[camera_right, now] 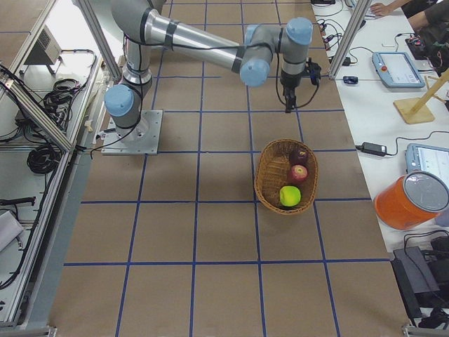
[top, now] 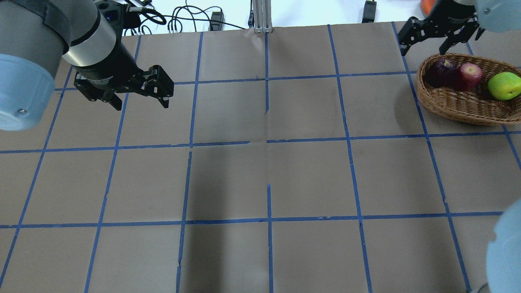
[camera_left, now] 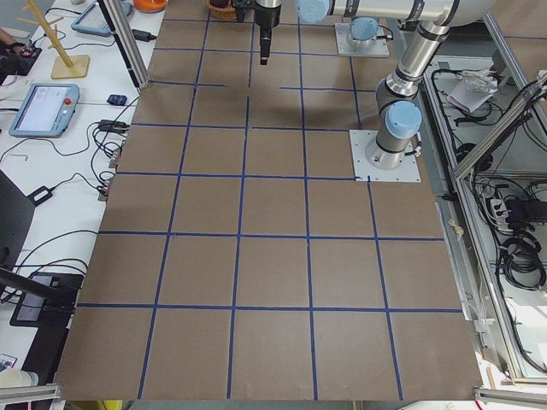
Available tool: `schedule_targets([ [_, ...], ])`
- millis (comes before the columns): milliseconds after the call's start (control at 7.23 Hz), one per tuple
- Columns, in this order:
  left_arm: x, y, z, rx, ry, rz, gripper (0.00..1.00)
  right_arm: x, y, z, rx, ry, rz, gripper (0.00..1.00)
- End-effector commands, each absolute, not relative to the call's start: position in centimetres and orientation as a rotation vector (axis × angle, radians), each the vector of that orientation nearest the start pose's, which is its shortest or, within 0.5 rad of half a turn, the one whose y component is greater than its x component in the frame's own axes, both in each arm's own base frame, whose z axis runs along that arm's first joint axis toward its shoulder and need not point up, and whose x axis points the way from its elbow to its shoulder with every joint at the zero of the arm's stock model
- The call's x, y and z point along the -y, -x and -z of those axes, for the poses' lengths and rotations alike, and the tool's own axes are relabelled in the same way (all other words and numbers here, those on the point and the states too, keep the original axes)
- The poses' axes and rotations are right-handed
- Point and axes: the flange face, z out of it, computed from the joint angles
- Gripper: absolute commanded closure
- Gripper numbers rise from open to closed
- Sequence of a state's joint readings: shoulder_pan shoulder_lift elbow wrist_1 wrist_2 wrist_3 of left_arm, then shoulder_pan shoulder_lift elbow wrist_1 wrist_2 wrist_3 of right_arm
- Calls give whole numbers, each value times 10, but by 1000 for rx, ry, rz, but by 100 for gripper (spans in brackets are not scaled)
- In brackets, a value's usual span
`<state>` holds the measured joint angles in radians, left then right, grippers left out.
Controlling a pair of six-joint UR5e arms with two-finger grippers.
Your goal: Put all apples into basket
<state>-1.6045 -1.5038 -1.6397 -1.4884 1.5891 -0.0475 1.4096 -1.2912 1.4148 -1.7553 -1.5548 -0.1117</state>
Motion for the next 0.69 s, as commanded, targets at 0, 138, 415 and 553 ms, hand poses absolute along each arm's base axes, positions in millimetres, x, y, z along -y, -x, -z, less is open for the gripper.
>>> schedule_targets([
  [0, 466, 148, -494, -3124, 20, 123, 0, 523, -183, -490, -3127, -77, 99, 0],
  [138, 466, 148, -494, -3124, 20, 123, 0, 503, -201, -499, -3128, -72, 109, 0],
  [415, 465, 147, -494, -3124, 23, 123, 0, 530, -185, -492, -3283, -75, 96, 0],
  [553, 465, 147, -495, -3124, 23, 126, 0, 533, -186, -492, -3221, -92, 84, 0],
])
